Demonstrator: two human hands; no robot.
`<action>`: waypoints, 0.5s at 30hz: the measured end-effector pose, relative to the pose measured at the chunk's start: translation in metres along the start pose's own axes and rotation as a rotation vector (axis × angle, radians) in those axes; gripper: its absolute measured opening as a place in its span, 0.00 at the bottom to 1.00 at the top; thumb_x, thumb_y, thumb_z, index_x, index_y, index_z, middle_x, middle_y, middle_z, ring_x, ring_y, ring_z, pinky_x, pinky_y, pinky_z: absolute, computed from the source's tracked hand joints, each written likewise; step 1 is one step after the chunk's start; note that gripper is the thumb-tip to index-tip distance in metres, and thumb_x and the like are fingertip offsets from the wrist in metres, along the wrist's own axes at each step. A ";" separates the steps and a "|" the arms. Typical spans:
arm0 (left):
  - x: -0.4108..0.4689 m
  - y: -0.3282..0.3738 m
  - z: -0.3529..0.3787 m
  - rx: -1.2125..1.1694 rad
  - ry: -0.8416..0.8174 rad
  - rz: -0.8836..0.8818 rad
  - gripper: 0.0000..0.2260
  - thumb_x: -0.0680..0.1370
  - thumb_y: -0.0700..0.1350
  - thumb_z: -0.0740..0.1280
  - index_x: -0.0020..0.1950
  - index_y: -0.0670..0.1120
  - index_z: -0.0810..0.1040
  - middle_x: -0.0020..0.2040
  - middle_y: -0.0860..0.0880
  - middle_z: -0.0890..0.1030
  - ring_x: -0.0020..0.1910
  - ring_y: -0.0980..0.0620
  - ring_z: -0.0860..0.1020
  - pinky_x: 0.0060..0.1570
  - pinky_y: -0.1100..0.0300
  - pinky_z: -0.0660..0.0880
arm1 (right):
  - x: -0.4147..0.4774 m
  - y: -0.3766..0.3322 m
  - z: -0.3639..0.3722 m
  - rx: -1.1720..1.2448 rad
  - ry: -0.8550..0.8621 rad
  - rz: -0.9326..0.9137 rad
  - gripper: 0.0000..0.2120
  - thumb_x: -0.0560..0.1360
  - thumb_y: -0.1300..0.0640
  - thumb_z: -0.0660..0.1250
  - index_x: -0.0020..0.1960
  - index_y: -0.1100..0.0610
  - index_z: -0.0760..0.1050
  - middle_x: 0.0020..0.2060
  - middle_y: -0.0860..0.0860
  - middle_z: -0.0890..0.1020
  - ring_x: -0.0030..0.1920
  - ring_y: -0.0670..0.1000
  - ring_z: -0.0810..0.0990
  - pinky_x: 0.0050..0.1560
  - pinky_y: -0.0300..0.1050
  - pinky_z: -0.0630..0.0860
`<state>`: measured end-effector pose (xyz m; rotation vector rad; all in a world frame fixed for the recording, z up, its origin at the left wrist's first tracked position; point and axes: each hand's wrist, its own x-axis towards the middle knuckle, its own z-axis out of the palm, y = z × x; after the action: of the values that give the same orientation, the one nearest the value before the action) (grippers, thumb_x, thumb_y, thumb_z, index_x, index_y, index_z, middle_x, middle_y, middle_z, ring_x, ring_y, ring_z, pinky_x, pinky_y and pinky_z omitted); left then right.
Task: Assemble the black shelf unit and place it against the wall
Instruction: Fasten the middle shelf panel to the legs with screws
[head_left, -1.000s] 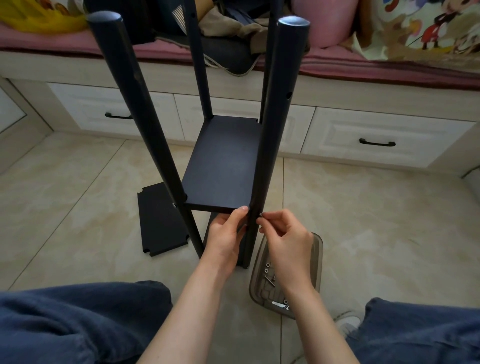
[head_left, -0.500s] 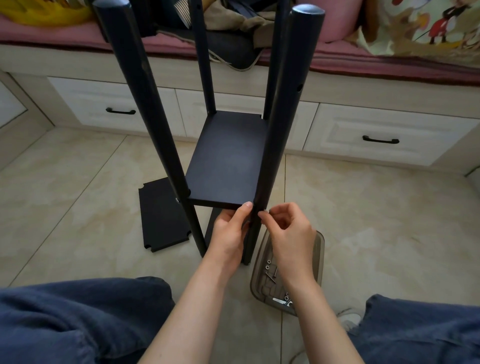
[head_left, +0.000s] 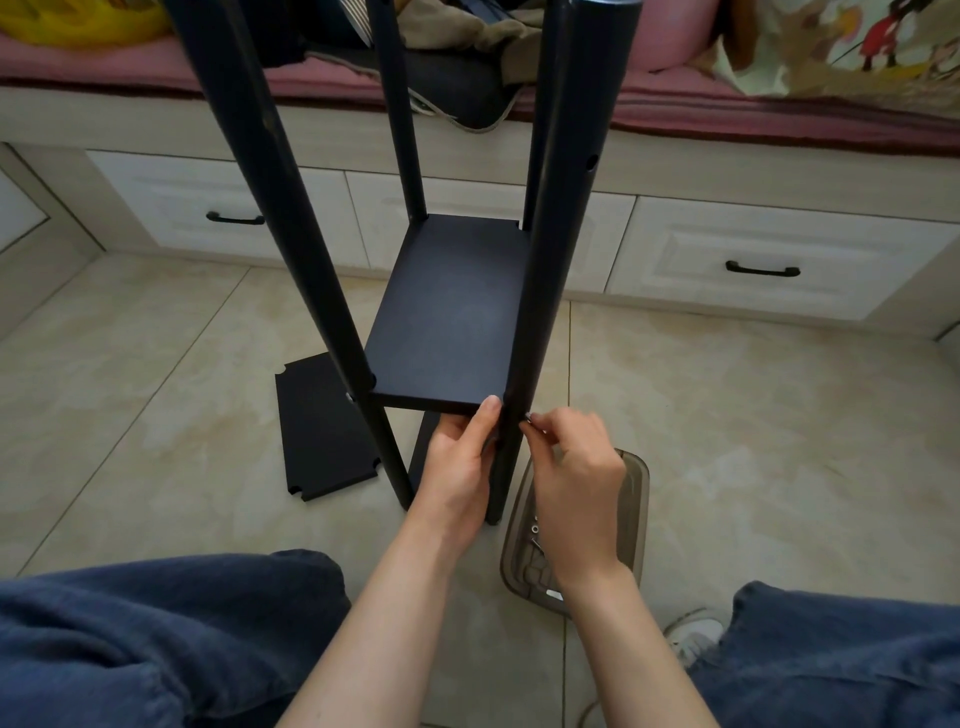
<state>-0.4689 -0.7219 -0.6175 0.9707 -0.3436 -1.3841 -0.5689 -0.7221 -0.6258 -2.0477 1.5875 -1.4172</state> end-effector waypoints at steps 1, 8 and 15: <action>0.000 0.000 0.000 -0.004 -0.001 -0.001 0.11 0.82 0.41 0.63 0.63 0.40 0.76 0.54 0.44 0.83 0.52 0.51 0.84 0.48 0.65 0.79 | -0.001 0.000 0.000 0.003 0.000 0.006 0.03 0.74 0.66 0.73 0.44 0.61 0.79 0.37 0.52 0.80 0.39 0.52 0.77 0.38 0.48 0.77; -0.002 0.002 0.000 -0.009 -0.011 -0.006 0.10 0.82 0.41 0.63 0.62 0.40 0.77 0.51 0.45 0.85 0.50 0.51 0.84 0.46 0.65 0.79 | 0.005 -0.012 -0.004 0.319 -0.017 0.364 0.05 0.73 0.60 0.75 0.42 0.55 0.79 0.34 0.41 0.81 0.39 0.40 0.80 0.39 0.28 0.73; -0.002 0.002 0.001 -0.015 0.000 -0.012 0.10 0.82 0.41 0.63 0.63 0.40 0.77 0.51 0.45 0.85 0.50 0.52 0.84 0.48 0.64 0.79 | 0.001 -0.004 0.002 0.112 -0.055 0.138 0.05 0.75 0.63 0.72 0.44 0.58 0.76 0.38 0.49 0.78 0.40 0.48 0.77 0.41 0.43 0.76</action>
<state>-0.4687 -0.7209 -0.6154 0.9619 -0.3275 -1.3957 -0.5646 -0.7219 -0.6236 -1.8599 1.5574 -1.3565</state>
